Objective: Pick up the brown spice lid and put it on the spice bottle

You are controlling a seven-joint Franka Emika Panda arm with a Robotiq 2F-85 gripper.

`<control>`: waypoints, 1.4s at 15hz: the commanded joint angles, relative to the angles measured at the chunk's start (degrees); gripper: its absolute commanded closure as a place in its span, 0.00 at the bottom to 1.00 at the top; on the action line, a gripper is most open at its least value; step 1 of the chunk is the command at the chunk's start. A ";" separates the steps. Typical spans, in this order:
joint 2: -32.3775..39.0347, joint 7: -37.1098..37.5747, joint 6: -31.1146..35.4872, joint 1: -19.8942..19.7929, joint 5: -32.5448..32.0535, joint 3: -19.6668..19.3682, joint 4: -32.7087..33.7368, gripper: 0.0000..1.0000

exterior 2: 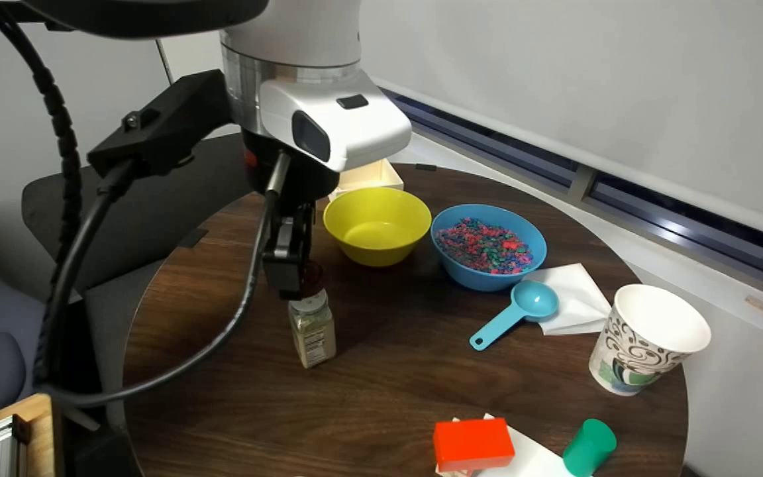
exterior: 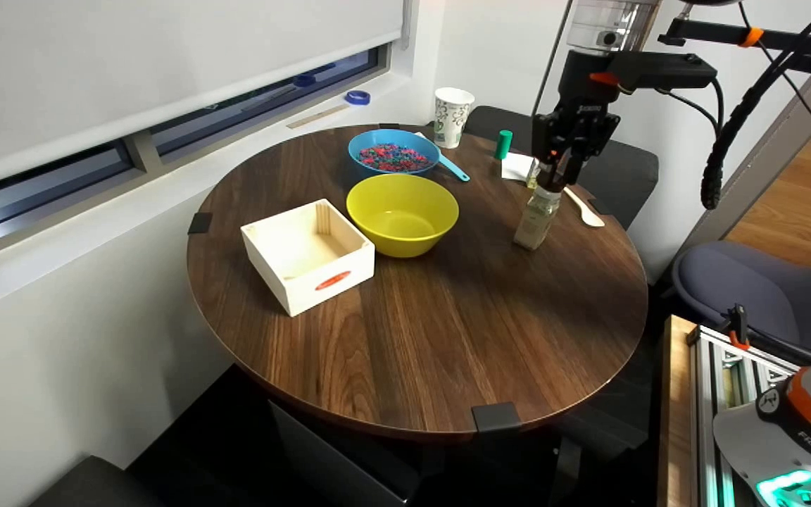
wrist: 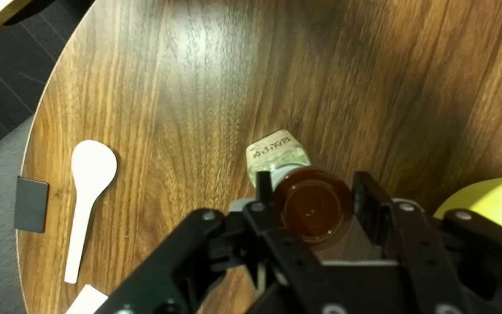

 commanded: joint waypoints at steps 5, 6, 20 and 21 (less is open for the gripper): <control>1.32 0.06 -1.25 -0.37 -1.12 -0.33 -0.06 0.77; 1.40 0.06 -1.27 -0.37 -1.19 -0.37 -0.08 0.77; 1.86 -0.68 -0.65 -0.61 2.75 -2.17 0.10 0.77; 1.97 -0.75 -0.76 -0.61 3.26 -2.32 0.13 0.77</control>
